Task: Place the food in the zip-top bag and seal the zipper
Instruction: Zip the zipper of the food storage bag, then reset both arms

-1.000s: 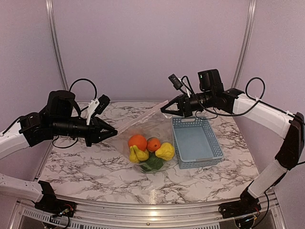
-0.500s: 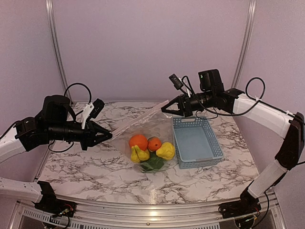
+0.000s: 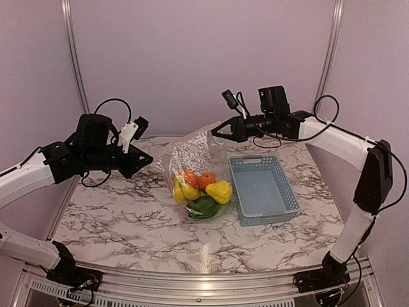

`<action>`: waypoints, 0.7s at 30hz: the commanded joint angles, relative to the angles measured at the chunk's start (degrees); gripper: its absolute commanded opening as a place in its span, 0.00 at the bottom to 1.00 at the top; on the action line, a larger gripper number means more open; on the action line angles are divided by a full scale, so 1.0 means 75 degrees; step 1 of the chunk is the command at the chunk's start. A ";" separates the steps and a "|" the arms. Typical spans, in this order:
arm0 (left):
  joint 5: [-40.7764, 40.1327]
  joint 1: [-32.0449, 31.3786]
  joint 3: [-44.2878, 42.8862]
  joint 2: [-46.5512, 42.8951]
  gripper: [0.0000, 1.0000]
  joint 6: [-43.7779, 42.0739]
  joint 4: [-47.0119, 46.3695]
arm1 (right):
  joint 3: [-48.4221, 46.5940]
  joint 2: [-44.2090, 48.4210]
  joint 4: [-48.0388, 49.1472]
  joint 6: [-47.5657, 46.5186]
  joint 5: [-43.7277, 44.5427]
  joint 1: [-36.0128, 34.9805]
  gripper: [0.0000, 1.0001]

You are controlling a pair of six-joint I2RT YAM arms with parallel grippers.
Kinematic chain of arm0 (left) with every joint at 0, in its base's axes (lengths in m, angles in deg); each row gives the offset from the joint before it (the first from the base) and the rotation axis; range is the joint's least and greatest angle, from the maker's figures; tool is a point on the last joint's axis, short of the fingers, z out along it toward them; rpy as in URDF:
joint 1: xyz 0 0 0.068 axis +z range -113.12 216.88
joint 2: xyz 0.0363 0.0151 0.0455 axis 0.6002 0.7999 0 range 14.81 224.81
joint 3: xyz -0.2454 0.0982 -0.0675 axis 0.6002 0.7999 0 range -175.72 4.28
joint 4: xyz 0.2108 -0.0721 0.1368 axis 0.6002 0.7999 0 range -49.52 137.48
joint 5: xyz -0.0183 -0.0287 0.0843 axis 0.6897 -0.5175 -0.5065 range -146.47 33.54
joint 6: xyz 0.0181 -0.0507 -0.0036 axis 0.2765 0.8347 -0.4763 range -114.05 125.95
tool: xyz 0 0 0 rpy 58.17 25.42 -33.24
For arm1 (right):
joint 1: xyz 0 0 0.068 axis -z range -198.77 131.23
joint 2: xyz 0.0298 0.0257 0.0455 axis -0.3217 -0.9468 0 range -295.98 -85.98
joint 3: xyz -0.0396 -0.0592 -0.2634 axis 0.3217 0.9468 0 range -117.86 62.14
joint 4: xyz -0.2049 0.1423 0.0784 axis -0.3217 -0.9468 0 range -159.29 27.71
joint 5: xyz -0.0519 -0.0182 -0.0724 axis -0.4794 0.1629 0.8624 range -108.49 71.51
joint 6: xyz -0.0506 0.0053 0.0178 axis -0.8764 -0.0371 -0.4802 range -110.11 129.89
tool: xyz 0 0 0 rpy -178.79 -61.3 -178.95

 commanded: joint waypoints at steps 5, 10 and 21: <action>-0.0127 0.0933 -0.1902 0.1216 0.04 -0.1149 -0.0879 | -0.2166 -0.1110 0.0497 0.0140 0.0213 0.0171 0.00; 0.0275 0.0998 -0.1531 0.1127 0.10 -0.1477 -0.0652 | -0.1350 -0.0861 0.0620 0.0085 0.0064 0.0241 0.08; -0.0005 0.0998 -0.0208 -0.0936 0.93 -0.0029 -0.0636 | 0.0377 0.1495 -0.0361 -0.0031 0.0416 0.0241 0.80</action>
